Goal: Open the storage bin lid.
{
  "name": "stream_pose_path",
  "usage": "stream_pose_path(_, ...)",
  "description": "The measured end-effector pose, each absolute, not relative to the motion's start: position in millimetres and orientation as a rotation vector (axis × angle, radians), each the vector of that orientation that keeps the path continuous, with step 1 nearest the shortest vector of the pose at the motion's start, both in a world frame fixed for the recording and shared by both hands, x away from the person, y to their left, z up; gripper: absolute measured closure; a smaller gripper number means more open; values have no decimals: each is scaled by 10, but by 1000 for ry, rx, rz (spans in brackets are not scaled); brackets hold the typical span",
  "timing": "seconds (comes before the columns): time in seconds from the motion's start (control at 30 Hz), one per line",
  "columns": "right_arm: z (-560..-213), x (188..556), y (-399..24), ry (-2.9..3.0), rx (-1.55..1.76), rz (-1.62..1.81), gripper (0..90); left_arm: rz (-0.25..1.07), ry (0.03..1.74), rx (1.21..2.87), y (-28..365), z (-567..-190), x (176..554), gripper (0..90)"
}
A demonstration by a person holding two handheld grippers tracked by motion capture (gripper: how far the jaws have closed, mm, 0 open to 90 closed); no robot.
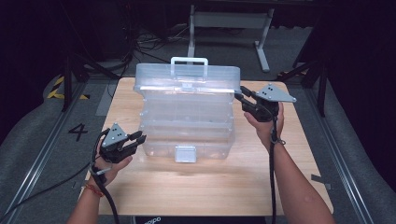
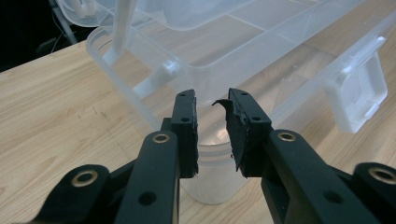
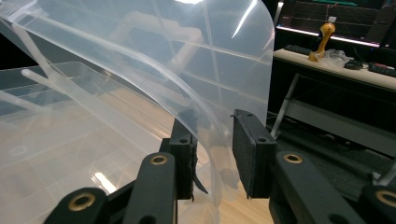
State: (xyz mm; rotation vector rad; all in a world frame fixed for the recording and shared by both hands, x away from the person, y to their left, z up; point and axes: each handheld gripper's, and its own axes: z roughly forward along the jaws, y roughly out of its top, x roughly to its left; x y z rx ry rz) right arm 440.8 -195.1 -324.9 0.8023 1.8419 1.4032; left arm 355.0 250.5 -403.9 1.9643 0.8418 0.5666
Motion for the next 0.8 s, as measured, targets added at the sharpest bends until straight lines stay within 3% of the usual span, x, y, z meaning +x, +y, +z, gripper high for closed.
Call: stream_pose_path(0.8,-3140,4589,-1871,1751,863,1348,821,561,821,1970,2513,-4055,3582,726)
